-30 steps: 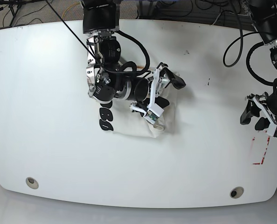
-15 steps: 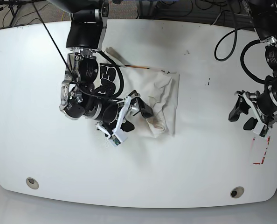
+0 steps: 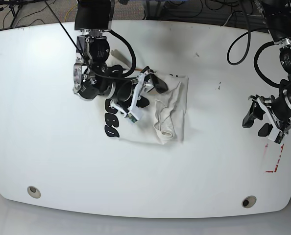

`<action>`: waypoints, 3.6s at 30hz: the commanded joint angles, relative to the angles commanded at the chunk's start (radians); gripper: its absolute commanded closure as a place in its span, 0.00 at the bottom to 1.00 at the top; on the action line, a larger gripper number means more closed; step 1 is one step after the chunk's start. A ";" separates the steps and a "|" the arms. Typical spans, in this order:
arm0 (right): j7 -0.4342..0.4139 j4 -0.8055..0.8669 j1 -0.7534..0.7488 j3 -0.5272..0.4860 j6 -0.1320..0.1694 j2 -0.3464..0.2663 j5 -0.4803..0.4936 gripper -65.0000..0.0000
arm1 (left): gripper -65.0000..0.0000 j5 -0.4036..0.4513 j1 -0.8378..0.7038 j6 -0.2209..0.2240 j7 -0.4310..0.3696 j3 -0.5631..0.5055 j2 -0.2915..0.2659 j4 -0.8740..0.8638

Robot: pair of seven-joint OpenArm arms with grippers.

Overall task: Layout the t-shirt on the table in an organized manner, then fold the t-shirt properly
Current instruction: 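Fold the t-shirt end over with the right gripper while the left gripper withdraws, then grasp the folded t-shirt edges with both grippers, then fold the t-shirt over with both grippers into a compact square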

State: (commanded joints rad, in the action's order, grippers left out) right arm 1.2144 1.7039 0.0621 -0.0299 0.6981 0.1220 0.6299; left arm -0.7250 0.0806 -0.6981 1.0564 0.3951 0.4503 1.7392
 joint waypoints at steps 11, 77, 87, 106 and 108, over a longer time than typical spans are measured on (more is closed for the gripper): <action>-0.163 -0.222 0.140 -0.140 0.000 0.035 0.009 0.26 | 0.45 0.000 0.002 0.000 0.000 0.000 0.008 0.000; -0.775 -0.361 -0.046 0.135 0.000 -0.334 -0.437 0.84 | 0.87 0.861 0.173 0.000 -0.301 -0.675 -0.298 -0.362; -0.704 -0.166 -0.190 0.141 0.000 -0.281 -0.448 0.84 | 0.87 0.859 0.287 0.000 -0.428 -0.671 -0.295 -0.531; -0.514 0.155 -0.180 0.137 0.000 -0.227 -0.448 0.84 | 0.81 0.855 0.315 0.000 -0.348 -0.667 -0.293 -0.264; -0.489 0.158 -0.144 0.133 0.000 -0.224 -0.448 0.83 | 0.78 0.855 0.287 0.000 -0.299 -0.667 -0.298 -0.190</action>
State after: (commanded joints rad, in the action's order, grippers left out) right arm 0.7250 1.8619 -0.0821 0.1036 0.6981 -0.1020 0.1818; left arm 0.1297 0.3675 -0.6981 0.7572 -0.2723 0.1527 1.5489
